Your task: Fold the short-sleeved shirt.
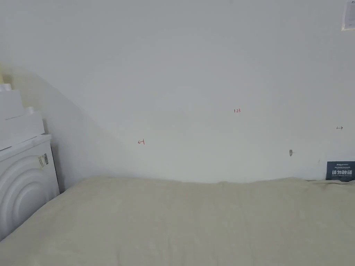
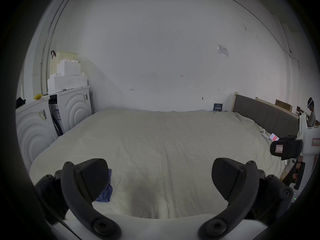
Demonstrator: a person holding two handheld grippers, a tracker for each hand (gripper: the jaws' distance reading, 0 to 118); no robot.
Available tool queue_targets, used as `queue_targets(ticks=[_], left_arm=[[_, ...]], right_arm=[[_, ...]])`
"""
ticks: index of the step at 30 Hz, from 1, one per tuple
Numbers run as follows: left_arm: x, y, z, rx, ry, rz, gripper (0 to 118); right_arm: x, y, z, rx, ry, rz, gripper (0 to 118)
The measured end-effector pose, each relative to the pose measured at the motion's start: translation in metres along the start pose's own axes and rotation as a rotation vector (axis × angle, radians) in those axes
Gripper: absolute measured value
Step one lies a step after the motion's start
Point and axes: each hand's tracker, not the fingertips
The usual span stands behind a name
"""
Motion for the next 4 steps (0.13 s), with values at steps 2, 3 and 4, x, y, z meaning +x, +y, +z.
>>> queue_targets(ticks=[2,3,4], left_arm=[[0.0001,0.0002,0.0002,-0.001,-0.003,0.004,118],[0.0001,0.0004,0.0000,-0.002,-0.002,0.004,118],[-0.0001,0.0007,-0.0003,-0.005,0.000,0.004,118]], right_arm=[[0.0058,0.0010,-0.0012,0.004,0.025,-0.032,112],[0.0045,-0.0011,0.0018,0.051,-0.016,-0.039,112],[0.0022,-0.0027,0.0036,0.061,-0.058,-0.022,112]])
